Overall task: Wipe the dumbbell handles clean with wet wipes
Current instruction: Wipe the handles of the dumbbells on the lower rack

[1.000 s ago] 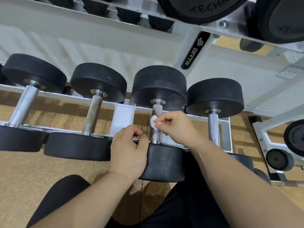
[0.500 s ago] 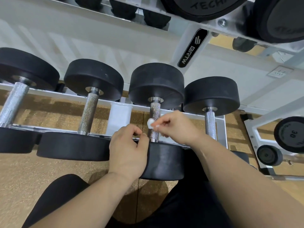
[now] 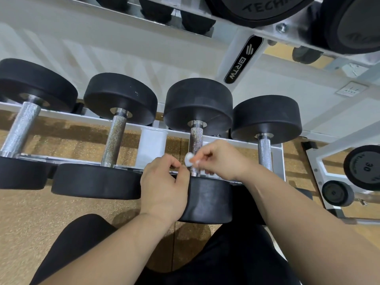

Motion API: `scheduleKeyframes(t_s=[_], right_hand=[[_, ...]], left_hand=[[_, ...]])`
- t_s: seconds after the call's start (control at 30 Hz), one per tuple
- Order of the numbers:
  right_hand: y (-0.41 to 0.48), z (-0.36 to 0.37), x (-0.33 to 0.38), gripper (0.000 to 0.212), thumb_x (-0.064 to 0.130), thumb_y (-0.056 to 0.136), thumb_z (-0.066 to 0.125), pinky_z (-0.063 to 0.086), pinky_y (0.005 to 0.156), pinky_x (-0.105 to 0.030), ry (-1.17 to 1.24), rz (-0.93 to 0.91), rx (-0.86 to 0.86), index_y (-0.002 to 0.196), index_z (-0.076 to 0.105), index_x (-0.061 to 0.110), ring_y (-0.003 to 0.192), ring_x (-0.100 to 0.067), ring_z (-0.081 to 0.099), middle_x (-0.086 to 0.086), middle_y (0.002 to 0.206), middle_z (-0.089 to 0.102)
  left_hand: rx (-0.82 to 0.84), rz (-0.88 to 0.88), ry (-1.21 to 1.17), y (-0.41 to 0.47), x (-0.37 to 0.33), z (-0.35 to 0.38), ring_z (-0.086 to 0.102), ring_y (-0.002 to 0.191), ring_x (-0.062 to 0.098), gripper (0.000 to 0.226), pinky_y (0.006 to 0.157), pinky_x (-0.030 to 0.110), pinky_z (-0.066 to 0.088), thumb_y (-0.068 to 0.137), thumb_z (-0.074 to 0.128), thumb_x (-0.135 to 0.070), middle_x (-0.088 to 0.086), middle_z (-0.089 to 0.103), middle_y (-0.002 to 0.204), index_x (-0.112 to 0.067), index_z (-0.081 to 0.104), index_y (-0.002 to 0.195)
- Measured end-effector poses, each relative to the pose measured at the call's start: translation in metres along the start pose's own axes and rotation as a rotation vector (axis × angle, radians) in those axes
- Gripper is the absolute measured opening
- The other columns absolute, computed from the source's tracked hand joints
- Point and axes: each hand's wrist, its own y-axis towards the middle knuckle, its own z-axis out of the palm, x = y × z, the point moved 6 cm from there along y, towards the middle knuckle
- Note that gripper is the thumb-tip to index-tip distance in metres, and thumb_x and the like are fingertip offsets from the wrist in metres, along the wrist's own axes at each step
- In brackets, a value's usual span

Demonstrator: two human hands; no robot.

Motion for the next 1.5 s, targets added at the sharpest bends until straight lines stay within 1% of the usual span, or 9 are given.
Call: scheduleKeyframes(t_s=[0.17, 0.33, 0.57, 0.77, 0.87, 1.07, 1.2, 1.33, 1.5], right_hand=[[0.013, -0.007, 0.009, 0.007, 0.011, 0.085, 0.075, 0.039, 0.059, -0.009, -0.096, -0.079, -0.155, 0.088, 0.080, 0.016, 0.054, 0.004, 0.054, 0.028, 0.053, 0.058], [0.032, -0.019, 0.017, 0.015, 0.018, 0.089, 0.071, 0.040, 0.077, -0.010, -0.240, -0.137, -0.416, 0.099, 0.080, 0.023, 0.075, 0.001, 0.055, 0.016, 0.082, 0.061], [0.012, -0.001, 0.018, 0.011, 0.021, 0.088, 0.074, 0.049, 0.075, -0.021, -0.397, -0.088, 0.012, 0.096, 0.081, 0.025, 0.078, -0.008, 0.065, 0.007, 0.088, 0.075], [0.037, -0.018, 0.029, 0.020, 0.024, 0.094, 0.065, 0.051, 0.093, -0.036, -0.517, -0.128, -0.300, 0.109, 0.077, 0.027, 0.102, -0.015, 0.065, 0.003, 0.109, 0.073], [0.035, -0.017, 0.029, 0.022, 0.025, 0.095, 0.064, 0.049, 0.095, -0.029, -0.531, -0.093, -0.332, 0.113, 0.076, 0.025, 0.104, -0.014, 0.065, 0.003, 0.112, 0.073], [0.006, 0.006, 0.029, 0.011, 0.024, 0.090, 0.073, 0.038, 0.060, -0.008, -0.457, -0.021, 0.041, 0.098, 0.081, 0.024, 0.055, 0.006, 0.060, 0.019, 0.063, 0.063], [0.019, -0.005, 0.035, 0.014, 0.024, 0.090, 0.072, 0.053, 0.070, -0.022, -0.463, -0.092, -0.087, 0.102, 0.080, 0.024, 0.058, 0.002, 0.061, 0.017, 0.070, 0.068], [0.034, -0.013, 0.042, 0.014, 0.026, 0.090, 0.072, 0.054, 0.085, -0.032, -0.584, -0.181, -0.288, 0.101, 0.080, 0.020, 0.087, -0.007, 0.069, 0.009, 0.096, 0.076], [0.009, 0.008, 0.033, 0.005, 0.024, 0.087, 0.076, 0.054, 0.074, -0.027, -0.518, -0.116, -0.051, 0.088, 0.080, 0.021, 0.071, 0.000, 0.067, 0.010, 0.081, 0.075]], left_hand=[[-0.002, -0.017, -0.015, -0.001, -0.002, -0.001, 0.057, 0.087, 0.020, 0.021, 0.085, 0.046, 0.049, 0.081, 0.046, -0.043, -0.014, 0.060, 0.087, -0.028, 0.060, 0.082], [-0.005, -0.040, -0.040, -0.002, 0.001, -0.001, 0.056, 0.080, 0.024, 0.008, 0.084, 0.047, 0.049, 0.087, 0.055, -0.034, -0.014, 0.059, 0.089, -0.028, 0.059, 0.085], [-0.008, -0.026, -0.030, -0.002, -0.004, -0.004, 0.054, 0.090, 0.016, 0.032, 0.086, 0.041, 0.048, 0.078, 0.040, -0.052, -0.013, 0.060, 0.088, -0.027, 0.059, 0.085], [-0.021, -0.031, -0.081, -0.004, 0.000, -0.004, 0.053, 0.093, 0.016, 0.008, 0.087, 0.036, 0.046, 0.089, 0.059, -0.036, -0.015, 0.058, 0.094, -0.028, 0.059, 0.091], [-0.015, -0.032, -0.130, -0.006, 0.000, -0.007, 0.053, 0.093, 0.016, 0.006, 0.085, 0.033, 0.044, 0.092, 0.062, -0.033, -0.016, 0.056, 0.094, -0.027, 0.060, 0.092], [-0.003, 0.112, -0.162, -0.016, 0.008, -0.014, 0.053, 0.095, 0.014, 0.012, 0.085, 0.028, 0.041, 0.095, 0.055, -0.034, -0.014, 0.058, 0.094, -0.025, 0.062, 0.091], [0.036, 0.210, -0.074, -0.028, 0.022, -0.015, 0.050, 0.107, 0.010, 0.031, 0.092, 0.018, 0.036, 0.097, 0.048, -0.043, -0.009, 0.061, 0.108, -0.021, 0.064, 0.111], [-0.046, 0.322, -0.029, -0.028, 0.021, -0.014, 0.055, 0.102, 0.024, 0.034, 0.091, 0.034, 0.044, 0.098, 0.048, -0.038, 0.002, 0.064, 0.105, -0.011, 0.066, 0.109], [-0.100, 0.367, -0.039, -0.030, 0.021, -0.013, 0.055, 0.100, 0.026, 0.032, 0.089, 0.040, 0.047, 0.099, 0.049, -0.035, 0.004, 0.063, 0.103, -0.009, 0.066, 0.108]])
